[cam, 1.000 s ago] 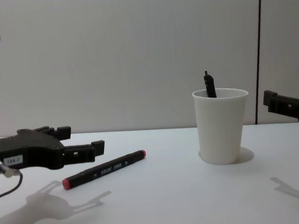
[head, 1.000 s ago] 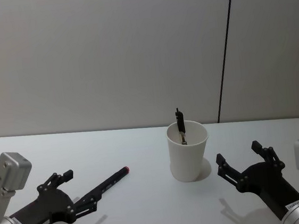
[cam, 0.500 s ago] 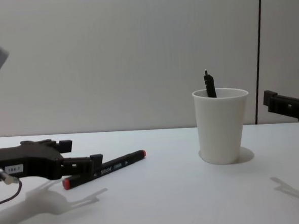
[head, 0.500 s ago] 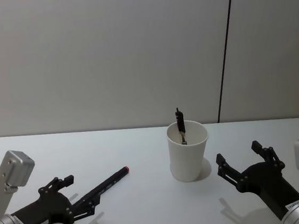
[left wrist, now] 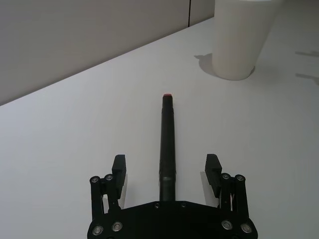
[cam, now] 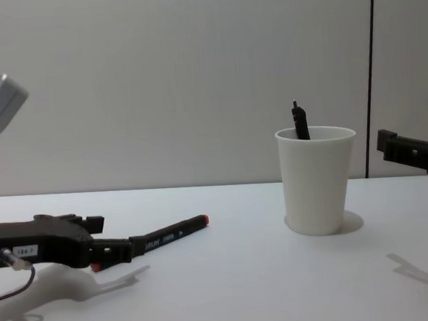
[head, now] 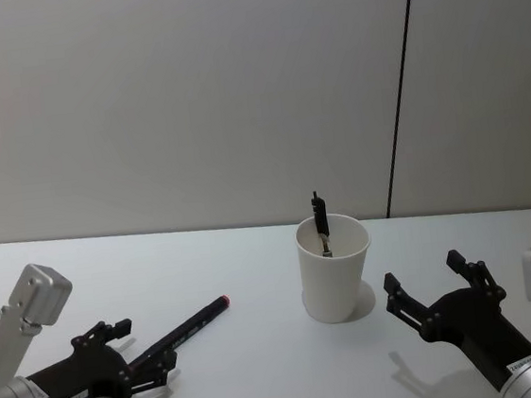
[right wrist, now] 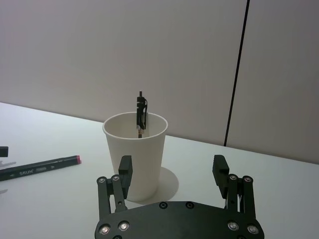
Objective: Place the pen into the pen holder.
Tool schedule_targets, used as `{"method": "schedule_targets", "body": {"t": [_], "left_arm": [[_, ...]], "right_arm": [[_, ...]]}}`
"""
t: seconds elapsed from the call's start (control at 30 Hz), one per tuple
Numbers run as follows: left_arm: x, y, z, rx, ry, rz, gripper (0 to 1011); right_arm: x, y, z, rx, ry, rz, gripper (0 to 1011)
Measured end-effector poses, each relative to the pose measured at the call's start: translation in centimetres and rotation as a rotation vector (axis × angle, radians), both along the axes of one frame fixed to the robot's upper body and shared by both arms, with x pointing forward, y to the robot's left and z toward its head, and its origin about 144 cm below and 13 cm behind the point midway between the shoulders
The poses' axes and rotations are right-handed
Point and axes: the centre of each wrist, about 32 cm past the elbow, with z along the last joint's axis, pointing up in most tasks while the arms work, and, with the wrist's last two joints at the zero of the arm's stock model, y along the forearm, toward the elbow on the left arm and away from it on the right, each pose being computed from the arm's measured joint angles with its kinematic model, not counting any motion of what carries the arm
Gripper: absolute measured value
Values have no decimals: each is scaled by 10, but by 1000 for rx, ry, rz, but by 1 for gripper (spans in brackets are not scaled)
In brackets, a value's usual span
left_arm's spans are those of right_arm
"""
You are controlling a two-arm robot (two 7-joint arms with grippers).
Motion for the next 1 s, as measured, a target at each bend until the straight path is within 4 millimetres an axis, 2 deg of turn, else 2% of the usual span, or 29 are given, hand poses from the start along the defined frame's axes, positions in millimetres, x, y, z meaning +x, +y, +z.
{"method": "schedule_targets", "body": {"t": [0.53, 1.0], "left_arm": [[12, 2, -3, -6, 71, -10, 1002], [15, 2, -4, -16, 93, -4, 1002]], "right_arm": [[0, 0, 0, 0, 0, 0, 1001], [0, 0, 0, 0, 0, 0, 1001]]}}
